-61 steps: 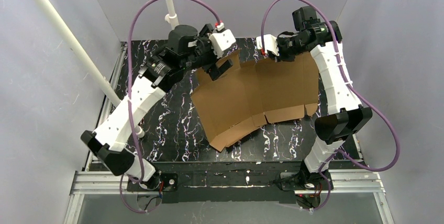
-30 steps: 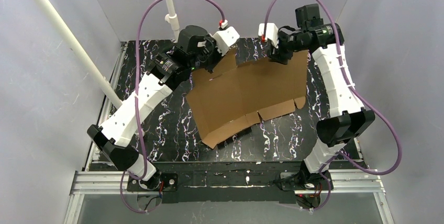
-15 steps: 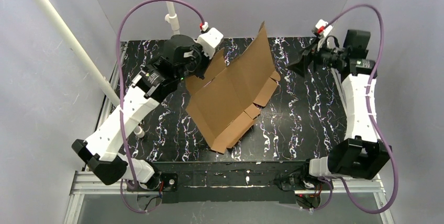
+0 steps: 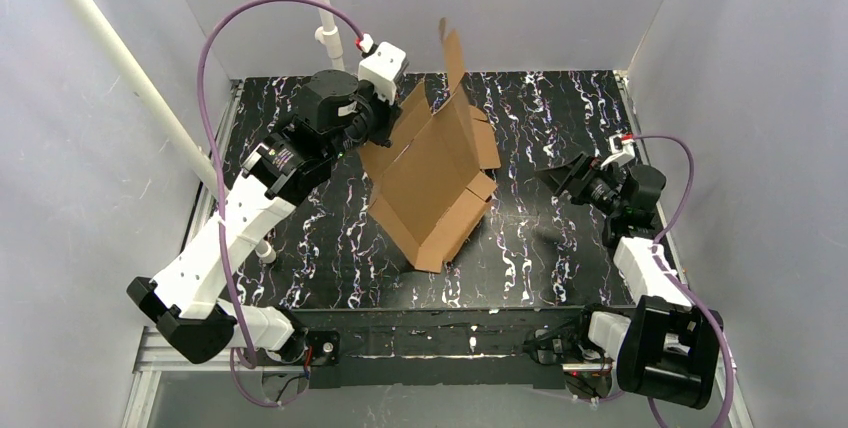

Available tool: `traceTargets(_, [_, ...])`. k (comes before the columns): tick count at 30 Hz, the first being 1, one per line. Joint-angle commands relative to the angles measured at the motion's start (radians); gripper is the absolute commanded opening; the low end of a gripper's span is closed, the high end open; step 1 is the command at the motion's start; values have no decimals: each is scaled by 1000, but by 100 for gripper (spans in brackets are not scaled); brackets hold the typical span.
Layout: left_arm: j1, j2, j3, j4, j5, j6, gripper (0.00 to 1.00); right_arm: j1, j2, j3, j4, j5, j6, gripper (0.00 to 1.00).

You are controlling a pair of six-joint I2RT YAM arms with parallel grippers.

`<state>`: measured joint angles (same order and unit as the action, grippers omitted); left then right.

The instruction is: Fold the paper box

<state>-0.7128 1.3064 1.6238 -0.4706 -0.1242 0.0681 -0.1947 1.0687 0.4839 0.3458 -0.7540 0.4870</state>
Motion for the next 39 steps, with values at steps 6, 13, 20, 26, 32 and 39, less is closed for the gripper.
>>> traceTargets(6, [-1, -30, 28, 90, 36, -157, 0, 61, 78, -66, 379, 112, 313, 98])
traceTargets(13, [1, -18, 20, 120, -3, -237, 0, 166, 81, -33, 181, 193, 192, 97])
traceTargets(20, [-1, -37, -65, 218, -72, -337, 0, 193, 40, -71, 96, 258, 106, 97])
traceTargets(26, [-1, -37, -93, 267, -68, -394, 0, 193, 49, -75, 69, 314, 73, 96])
traceTargets(32, [-2, -60, -143, 322, -85, -450, 0, 193, 72, -78, 52, 342, 55, 91])
traceTargets(39, [-1, -89, -190, 350, -83, -505, 0, 243, 148, -50, 50, 349, 27, 81])
